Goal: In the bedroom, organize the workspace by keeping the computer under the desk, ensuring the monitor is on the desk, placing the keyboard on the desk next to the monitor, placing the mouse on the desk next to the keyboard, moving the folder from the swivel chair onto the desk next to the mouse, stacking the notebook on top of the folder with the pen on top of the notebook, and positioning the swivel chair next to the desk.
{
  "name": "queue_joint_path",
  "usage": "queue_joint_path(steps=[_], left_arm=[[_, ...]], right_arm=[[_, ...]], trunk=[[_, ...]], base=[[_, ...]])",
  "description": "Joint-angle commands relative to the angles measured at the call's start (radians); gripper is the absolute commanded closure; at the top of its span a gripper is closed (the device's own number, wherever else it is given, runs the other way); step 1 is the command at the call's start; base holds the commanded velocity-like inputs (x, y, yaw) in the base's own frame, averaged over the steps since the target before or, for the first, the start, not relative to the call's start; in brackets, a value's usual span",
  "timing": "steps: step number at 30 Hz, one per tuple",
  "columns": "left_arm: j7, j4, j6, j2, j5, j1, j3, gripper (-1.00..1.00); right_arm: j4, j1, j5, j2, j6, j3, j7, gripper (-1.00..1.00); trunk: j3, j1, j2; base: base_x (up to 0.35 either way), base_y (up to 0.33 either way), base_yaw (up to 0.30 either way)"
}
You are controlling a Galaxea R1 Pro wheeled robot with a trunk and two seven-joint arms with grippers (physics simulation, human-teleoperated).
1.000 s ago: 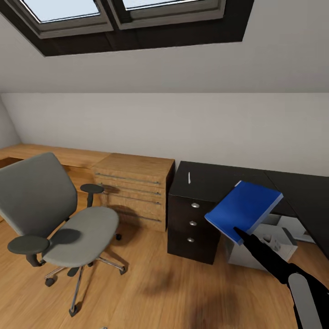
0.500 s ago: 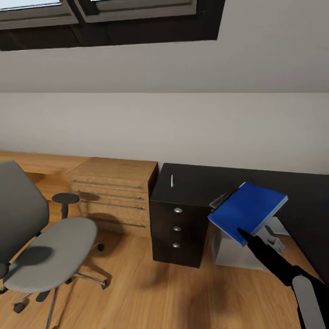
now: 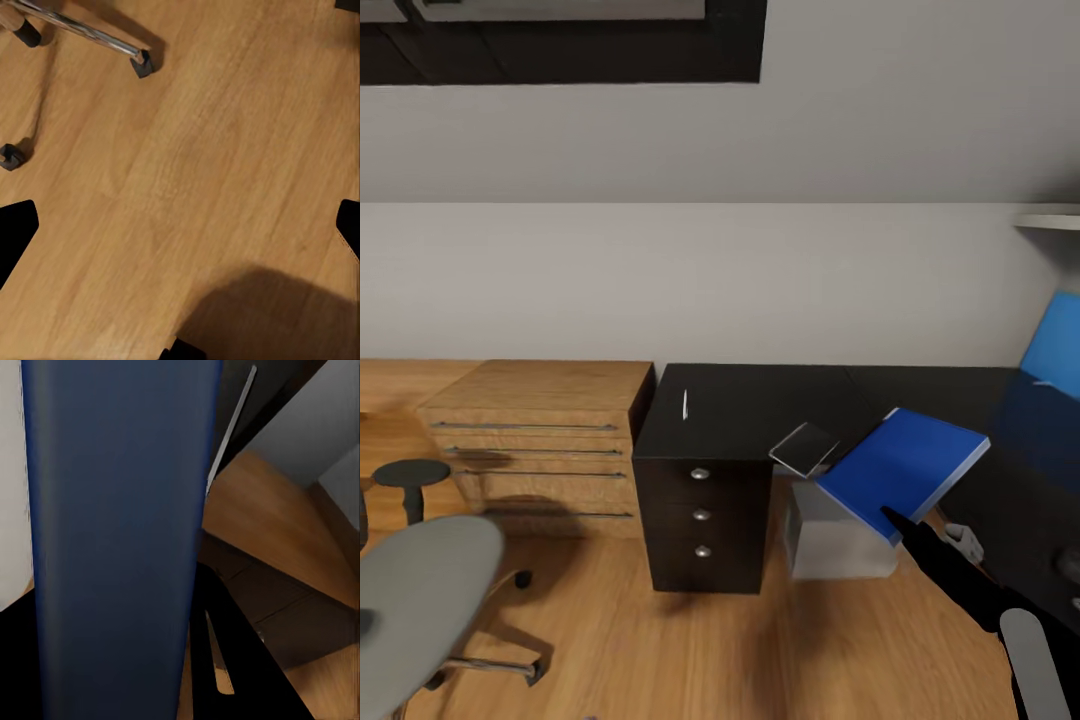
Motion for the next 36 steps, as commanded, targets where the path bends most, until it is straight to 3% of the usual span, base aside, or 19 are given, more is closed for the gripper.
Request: queue_joint_path(steps=[1,17,31,36], left_arm=[[0.006,-0.001,-0.006,0.001,0.011,-0.001,-0.008,-1.0],[0.005,-0.001,-0.007,0.002,0.009,-0.001,-0.008,-1.0],[0.005,-0.001,-0.008,0.002,0.013,-0.001,-0.004,-1.0],[0.005,-0.001,-0.008,0.002,0.013,-0.001,-0.003,-1.0]], right_arm=[[0.0,-0.001,-0.001,0.0,0.006,-0.002,0.003,1.0],[-0.002,-0.001,-0.004,0.003,0.005,0.001,0.008,1.0],[-0.007,-0.001,-0.001,0.006,-0.003,0.01,0.034,1.0],[0.005,-0.006,0.0,0.007,-0.048,0.01,-0.035,1.0]], trunk=[[-0.001,0.0,-0.001],[-0.001,0.0,-0.001],[-0.001,0.0,-0.001],[-0.001,0.0,-0.001]], base=[[0.008,-0.002,-0.3],[0.021,0.0,-0.292],[0.221,0.0,-0.025],[0.01,0.0,0.0]])
